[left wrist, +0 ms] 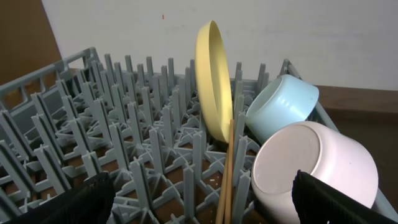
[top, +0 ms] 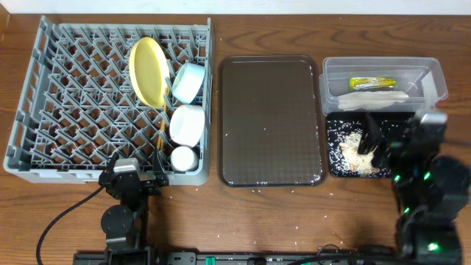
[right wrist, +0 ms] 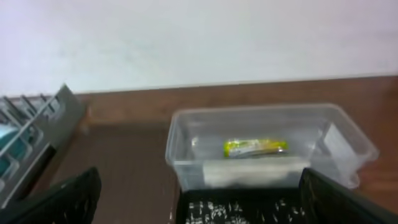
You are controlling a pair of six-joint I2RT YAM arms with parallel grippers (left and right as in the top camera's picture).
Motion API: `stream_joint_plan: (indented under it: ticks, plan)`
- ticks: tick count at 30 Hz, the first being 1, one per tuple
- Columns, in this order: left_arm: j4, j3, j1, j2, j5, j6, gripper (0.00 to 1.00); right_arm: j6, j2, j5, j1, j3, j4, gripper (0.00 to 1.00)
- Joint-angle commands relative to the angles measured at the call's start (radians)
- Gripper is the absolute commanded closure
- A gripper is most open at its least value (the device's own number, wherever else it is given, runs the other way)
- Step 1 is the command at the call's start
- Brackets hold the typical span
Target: Sort waste into correct bins and load items into the dishwasher
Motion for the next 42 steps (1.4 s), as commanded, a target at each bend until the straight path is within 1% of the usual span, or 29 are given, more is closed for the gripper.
stream_joint_plan:
  ticks: [1, 10, 15, 17, 20, 26, 31, 42]
  plan:
    - [-0.037, -0.016, 0.005, 0.0, -0.015, 0.013, 0.08, -0.017, -0.155, -0.025, 0.041, -0.176, 0.053, 0.01]
    - [-0.038, -0.016, 0.005, 0.0, -0.015, 0.013, 0.08, -0.016, -0.442, 0.001, 0.114, -0.436, 0.137, 0.01]
    - [-0.037, -0.016, 0.005, 0.0, -0.015, 0.013, 0.08, -0.016, -0.527, 0.001, 0.117, -0.551, 0.229, 0.01]
    - [-0.037, -0.016, 0.005, 0.0, -0.015, 0.013, 0.08, -0.016, -0.552, 0.001, 0.119, -0.574, 0.24, 0.01]
    - [-0.038, -0.016, 0.005, 0.0, -0.015, 0.013, 0.08, -0.015, -0.559, 0.001, 0.122, -0.608, 0.243, 0.01]
    - [-0.038, -0.016, 0.005, 0.0, -0.015, 0.013, 0.08, -0.016, -0.559, 0.021, 0.122, -0.607, 0.235, 0.01]
    - [-0.037, -0.016, 0.005, 0.0, -0.015, 0.013, 0.08, -0.016, -0.559, 0.099, 0.111, -0.607, 0.229, 0.01]
    - [-0.038, -0.016, 0.005, 0.0, -0.015, 0.013, 0.08, -0.016, -0.559, 0.098, 0.109, -0.607, 0.23, 0.01]
